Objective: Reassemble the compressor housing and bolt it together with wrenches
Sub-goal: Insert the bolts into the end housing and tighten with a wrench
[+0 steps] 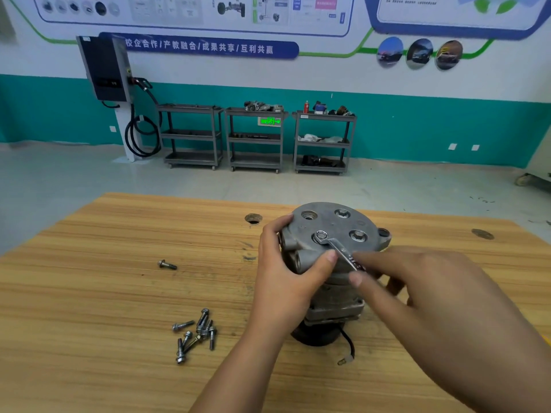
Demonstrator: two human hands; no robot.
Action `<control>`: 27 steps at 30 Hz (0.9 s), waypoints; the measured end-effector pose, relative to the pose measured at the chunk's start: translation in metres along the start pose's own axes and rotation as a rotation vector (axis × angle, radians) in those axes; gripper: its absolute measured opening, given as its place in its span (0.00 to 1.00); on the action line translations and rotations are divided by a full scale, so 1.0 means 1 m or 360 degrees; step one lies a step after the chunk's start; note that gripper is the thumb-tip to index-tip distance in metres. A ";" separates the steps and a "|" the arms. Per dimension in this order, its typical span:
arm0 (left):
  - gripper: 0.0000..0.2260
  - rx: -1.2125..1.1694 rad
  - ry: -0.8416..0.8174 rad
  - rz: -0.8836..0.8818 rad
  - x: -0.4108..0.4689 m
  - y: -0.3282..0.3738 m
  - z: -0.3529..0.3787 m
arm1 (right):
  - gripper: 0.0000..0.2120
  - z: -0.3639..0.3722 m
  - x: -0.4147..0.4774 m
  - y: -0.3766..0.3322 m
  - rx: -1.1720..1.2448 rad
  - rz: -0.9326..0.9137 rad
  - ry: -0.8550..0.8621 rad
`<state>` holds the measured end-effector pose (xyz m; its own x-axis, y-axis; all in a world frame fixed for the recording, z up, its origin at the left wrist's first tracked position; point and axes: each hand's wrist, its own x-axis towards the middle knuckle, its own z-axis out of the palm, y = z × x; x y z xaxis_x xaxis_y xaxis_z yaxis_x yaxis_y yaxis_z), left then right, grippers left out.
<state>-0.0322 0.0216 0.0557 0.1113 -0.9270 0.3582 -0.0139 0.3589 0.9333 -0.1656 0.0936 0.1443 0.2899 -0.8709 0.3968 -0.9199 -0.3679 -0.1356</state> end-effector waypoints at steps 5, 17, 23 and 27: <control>0.29 -0.0005 -0.0032 0.0007 0.003 -0.006 -0.002 | 0.15 0.003 0.013 -0.003 0.0627 -0.0155 -0.0089; 0.27 0.0007 -0.0034 -0.0033 0.001 0.001 0.000 | 0.05 0.042 0.083 -0.006 0.0384 -0.0093 0.0204; 0.30 0.0022 -0.0043 -0.0010 -0.001 0.002 -0.002 | 0.14 0.047 0.097 0.013 0.0255 0.0078 0.0204; 0.30 0.0009 -0.0039 -0.0016 -0.001 0.001 -0.003 | 0.16 0.037 0.084 0.033 -0.0104 0.0266 0.0211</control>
<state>-0.0294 0.0231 0.0561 0.0873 -0.9328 0.3496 -0.0185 0.3493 0.9368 -0.1619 -0.0040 0.1393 0.0983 -0.8660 0.4902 -0.9687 -0.1962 -0.1523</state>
